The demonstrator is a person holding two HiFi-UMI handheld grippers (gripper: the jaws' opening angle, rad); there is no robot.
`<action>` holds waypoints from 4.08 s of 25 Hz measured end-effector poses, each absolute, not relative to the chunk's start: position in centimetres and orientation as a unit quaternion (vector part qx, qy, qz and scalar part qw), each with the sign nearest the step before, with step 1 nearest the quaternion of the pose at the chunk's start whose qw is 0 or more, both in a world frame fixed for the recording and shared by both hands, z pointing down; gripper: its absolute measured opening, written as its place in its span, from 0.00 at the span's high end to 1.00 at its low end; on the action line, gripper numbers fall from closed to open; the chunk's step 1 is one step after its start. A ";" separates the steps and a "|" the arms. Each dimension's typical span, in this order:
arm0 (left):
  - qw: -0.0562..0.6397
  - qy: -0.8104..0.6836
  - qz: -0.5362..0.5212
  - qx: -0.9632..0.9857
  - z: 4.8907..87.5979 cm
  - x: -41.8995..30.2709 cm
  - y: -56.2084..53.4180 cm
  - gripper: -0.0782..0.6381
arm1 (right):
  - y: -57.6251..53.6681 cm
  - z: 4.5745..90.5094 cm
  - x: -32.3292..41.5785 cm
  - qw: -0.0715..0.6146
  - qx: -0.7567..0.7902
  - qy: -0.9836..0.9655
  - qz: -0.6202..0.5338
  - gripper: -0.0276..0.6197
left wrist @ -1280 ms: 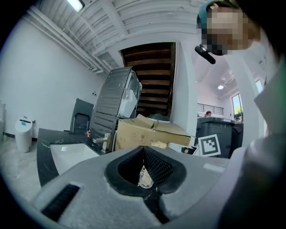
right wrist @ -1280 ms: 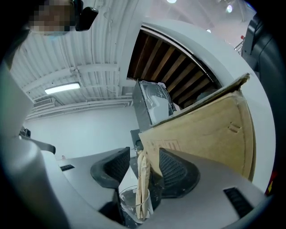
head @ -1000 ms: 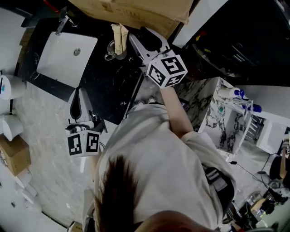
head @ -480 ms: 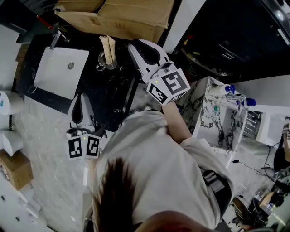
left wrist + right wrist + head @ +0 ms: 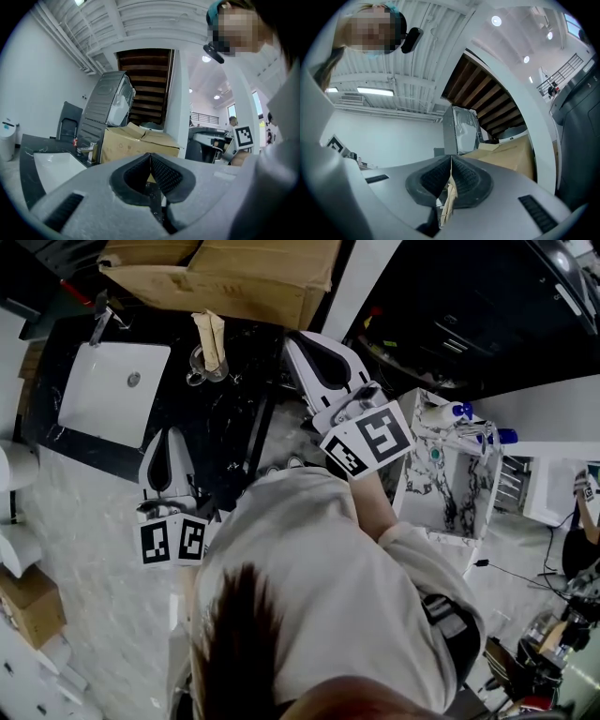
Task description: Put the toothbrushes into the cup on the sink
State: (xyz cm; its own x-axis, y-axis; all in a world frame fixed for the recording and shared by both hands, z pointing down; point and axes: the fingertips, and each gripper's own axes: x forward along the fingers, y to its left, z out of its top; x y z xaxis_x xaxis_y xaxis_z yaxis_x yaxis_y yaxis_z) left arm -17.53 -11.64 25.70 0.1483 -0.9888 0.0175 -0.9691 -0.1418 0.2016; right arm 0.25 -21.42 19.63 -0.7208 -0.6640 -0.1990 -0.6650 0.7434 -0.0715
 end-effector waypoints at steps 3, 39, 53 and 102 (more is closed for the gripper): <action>0.086 -0.647 -0.063 0.755 25.9 -17.6 -11.2 0.87 | -20.3 19.2 1.0 0.110 -0.366 0.924 0.004 0.93; 0.132 -0.616 -0.055 0.774 30.9 -20.4 -6.0 0.87 | -9.9 26.2 8.4 0.022 -0.504 0.863 -0.032 0.94; 0.156 -0.631 -0.026 0.760 32.9 -20.0 -6.6 0.87 | -9.9 30.4 12.2 -0.003 -0.534 0.841 -0.085 0.94; 0.134 -0.622 -0.020 0.771 30.9 -16.8 -10.4 0.87 | -14.5 30.9 13.9 -0.024 -0.531 0.843 -0.083 0.94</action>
